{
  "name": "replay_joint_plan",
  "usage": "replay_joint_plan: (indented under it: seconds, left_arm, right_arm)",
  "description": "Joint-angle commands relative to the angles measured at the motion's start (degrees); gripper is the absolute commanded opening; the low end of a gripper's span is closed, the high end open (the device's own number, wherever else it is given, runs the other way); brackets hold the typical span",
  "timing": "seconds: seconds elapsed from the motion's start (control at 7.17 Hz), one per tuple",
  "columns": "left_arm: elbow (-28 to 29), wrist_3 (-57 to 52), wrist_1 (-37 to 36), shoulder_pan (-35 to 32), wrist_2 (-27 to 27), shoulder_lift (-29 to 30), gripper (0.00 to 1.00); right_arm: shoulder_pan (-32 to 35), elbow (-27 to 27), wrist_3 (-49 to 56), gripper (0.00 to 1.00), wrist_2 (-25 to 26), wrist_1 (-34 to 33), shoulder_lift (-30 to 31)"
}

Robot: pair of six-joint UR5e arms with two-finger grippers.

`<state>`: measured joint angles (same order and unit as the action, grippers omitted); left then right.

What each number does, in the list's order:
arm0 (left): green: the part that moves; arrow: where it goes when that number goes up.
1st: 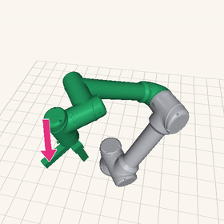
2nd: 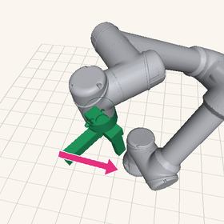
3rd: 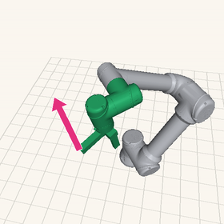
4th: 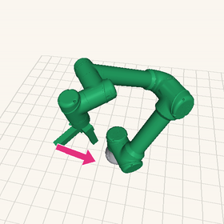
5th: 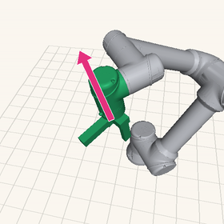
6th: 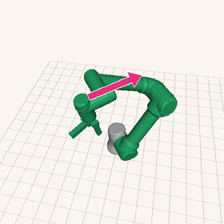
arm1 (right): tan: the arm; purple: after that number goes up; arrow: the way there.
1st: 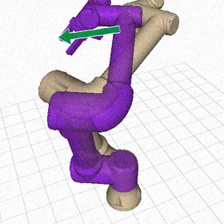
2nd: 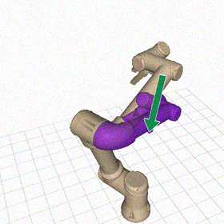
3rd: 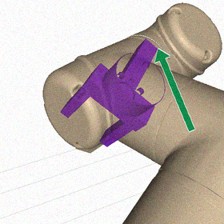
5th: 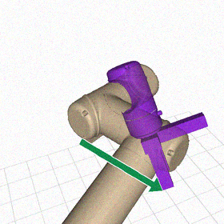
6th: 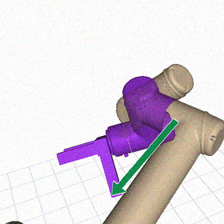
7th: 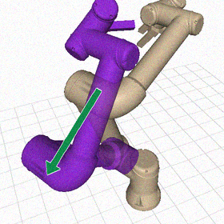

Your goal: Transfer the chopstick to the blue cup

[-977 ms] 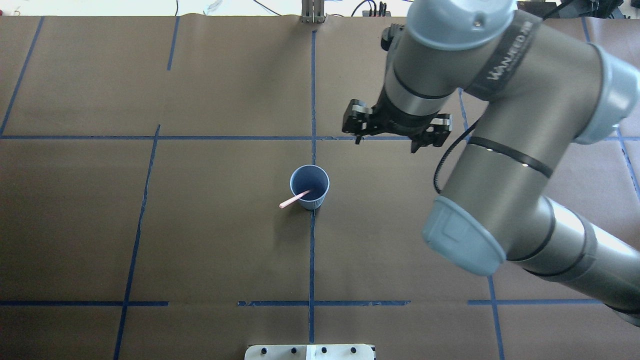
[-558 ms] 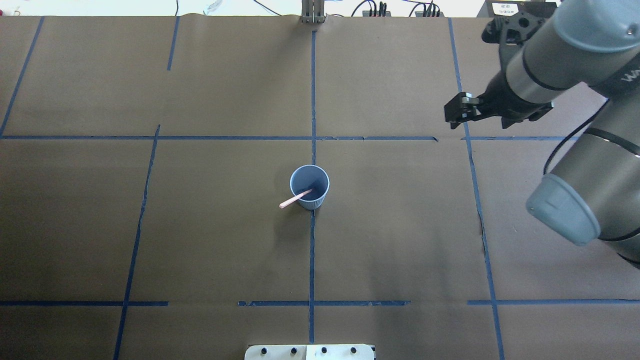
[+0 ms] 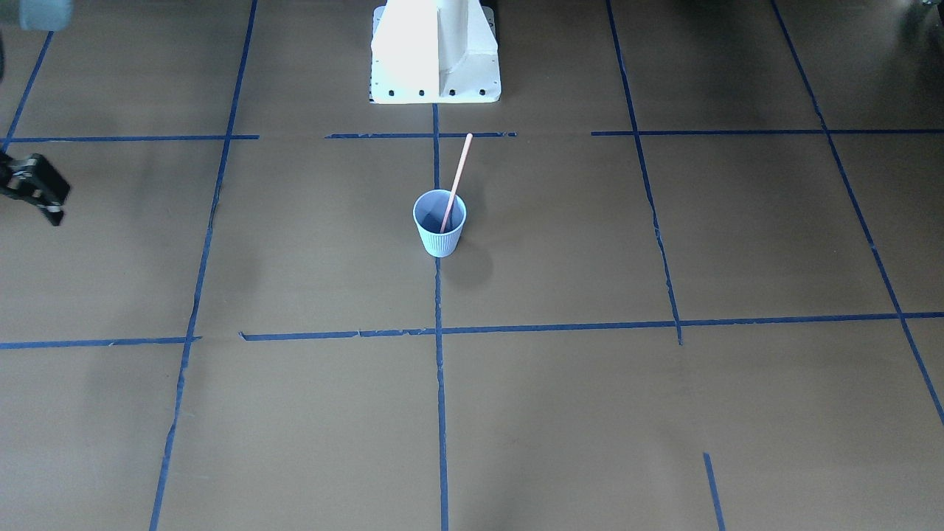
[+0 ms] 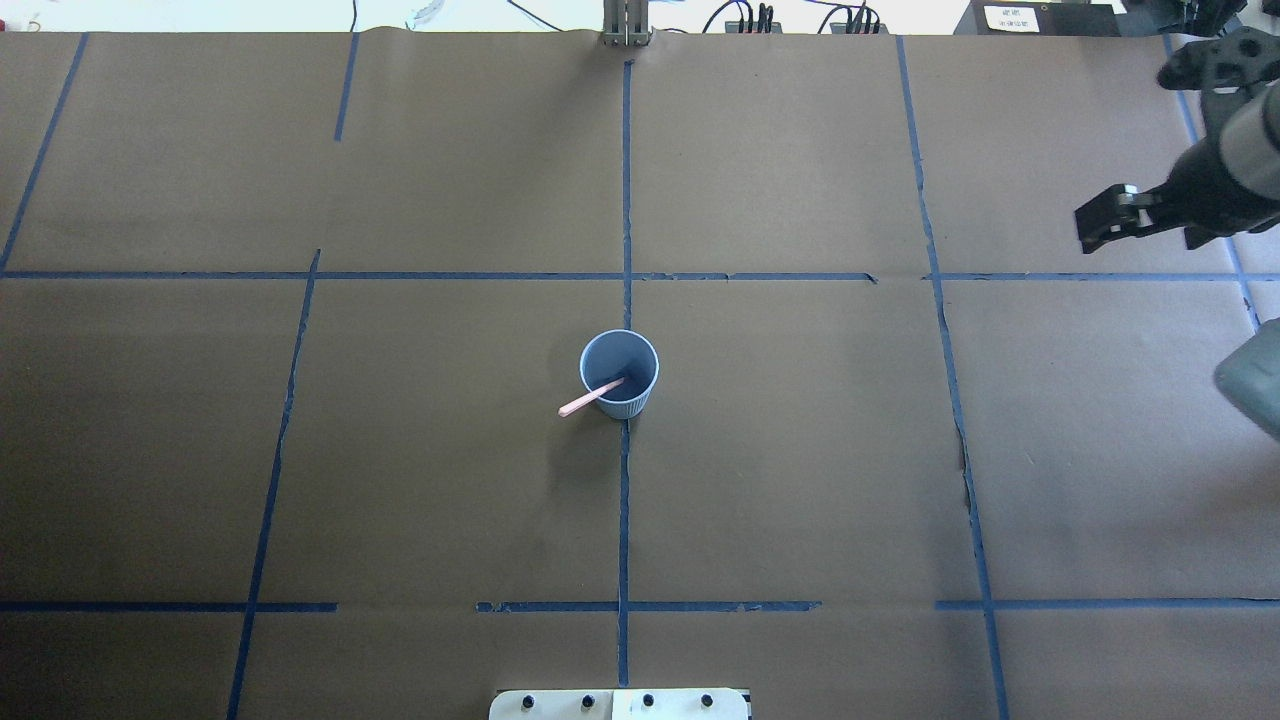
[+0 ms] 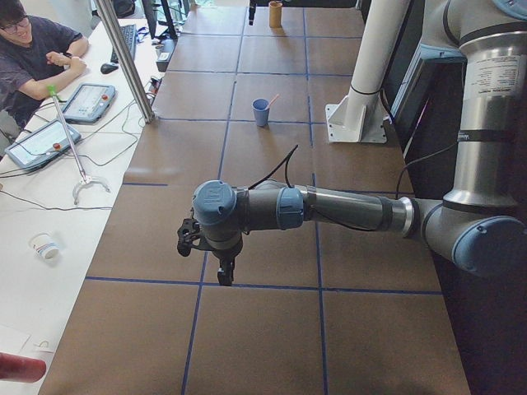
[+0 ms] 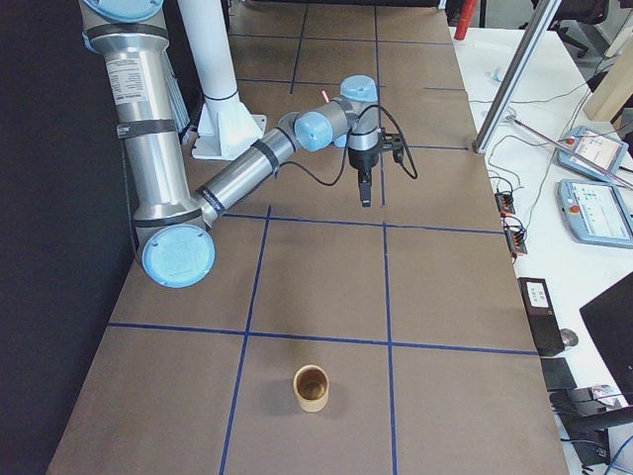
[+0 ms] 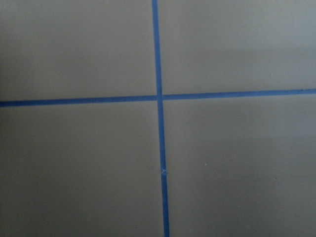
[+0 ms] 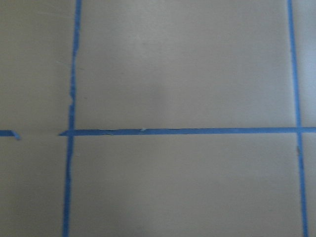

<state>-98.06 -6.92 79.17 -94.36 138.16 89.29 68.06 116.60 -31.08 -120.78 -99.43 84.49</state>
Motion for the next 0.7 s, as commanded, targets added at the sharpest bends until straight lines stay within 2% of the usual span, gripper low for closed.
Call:
replay_joint_plan:
  seconds: [0.0, 0.14, 0.28, 0.56]
  left_arm:
    - [-0.4, 0.2, 0.3, 0.1, 0.0, -0.2, 1.00]
    - [-0.3, 0.2, 0.3, 0.1, 0.0, -0.1, 1.00]
    - [-0.5, 0.2, 0.3, 0.1, -0.1, -0.2, 1.00]
    - [-0.4, 0.2, 0.3, 0.1, -0.1, -0.4, 1.00]
  right_arm:
    - [15.8, -7.8, 21.9, 1.00, -12.3, 0.1, 5.6]
    - [20.3, -13.0, 26.6, 1.00, -16.7, 0.1, 6.3]
    - [22.4, -15.1, 26.9, 1.00, -18.8, 0.2, 6.2]
    - [22.4, -15.5, 27.1, 1.00, -18.8, 0.7, 5.9]
